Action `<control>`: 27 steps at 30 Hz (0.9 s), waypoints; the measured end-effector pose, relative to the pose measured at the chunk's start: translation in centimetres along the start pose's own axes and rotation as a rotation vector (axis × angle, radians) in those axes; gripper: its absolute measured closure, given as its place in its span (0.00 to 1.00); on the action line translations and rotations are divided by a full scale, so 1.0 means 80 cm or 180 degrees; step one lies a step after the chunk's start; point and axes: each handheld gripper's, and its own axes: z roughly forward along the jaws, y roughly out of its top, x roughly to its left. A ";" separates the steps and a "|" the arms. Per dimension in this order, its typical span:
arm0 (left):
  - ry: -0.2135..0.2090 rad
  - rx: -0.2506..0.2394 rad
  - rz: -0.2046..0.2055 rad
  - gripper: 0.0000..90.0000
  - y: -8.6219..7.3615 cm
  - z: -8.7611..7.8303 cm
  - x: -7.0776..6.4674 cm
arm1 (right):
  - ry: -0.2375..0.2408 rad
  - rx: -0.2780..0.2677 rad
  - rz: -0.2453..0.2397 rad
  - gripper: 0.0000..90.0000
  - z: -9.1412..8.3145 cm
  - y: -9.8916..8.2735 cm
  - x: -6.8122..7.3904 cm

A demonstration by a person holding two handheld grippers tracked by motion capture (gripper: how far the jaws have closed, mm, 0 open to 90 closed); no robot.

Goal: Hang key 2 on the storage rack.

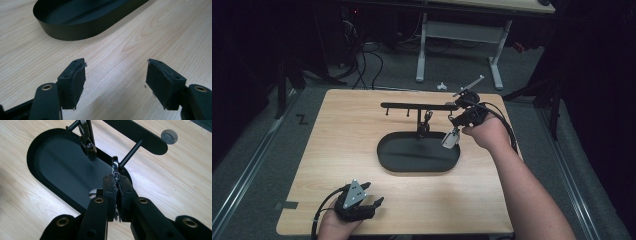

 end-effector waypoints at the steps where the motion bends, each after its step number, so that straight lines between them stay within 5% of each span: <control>1: 0.0005 -0.0006 0.0000 0.36 0.000 0.000 0.000 | -0.0007 0.0002 -0.0005 0.96 0.001 0.000 -0.001; 14: -0.0007 0.0005 -0.0009 0.36 -0.001 0.000 0.000 | -0.0086 -0.0061 -0.0010 0.92 0.013 0.000 -0.017; 27: -0.0002 -0.0016 -0.0013 0.36 0.000 -0.001 0.001 | -0.0098 -0.0098 0.0239 0.85 0.040 -0.032 -0.024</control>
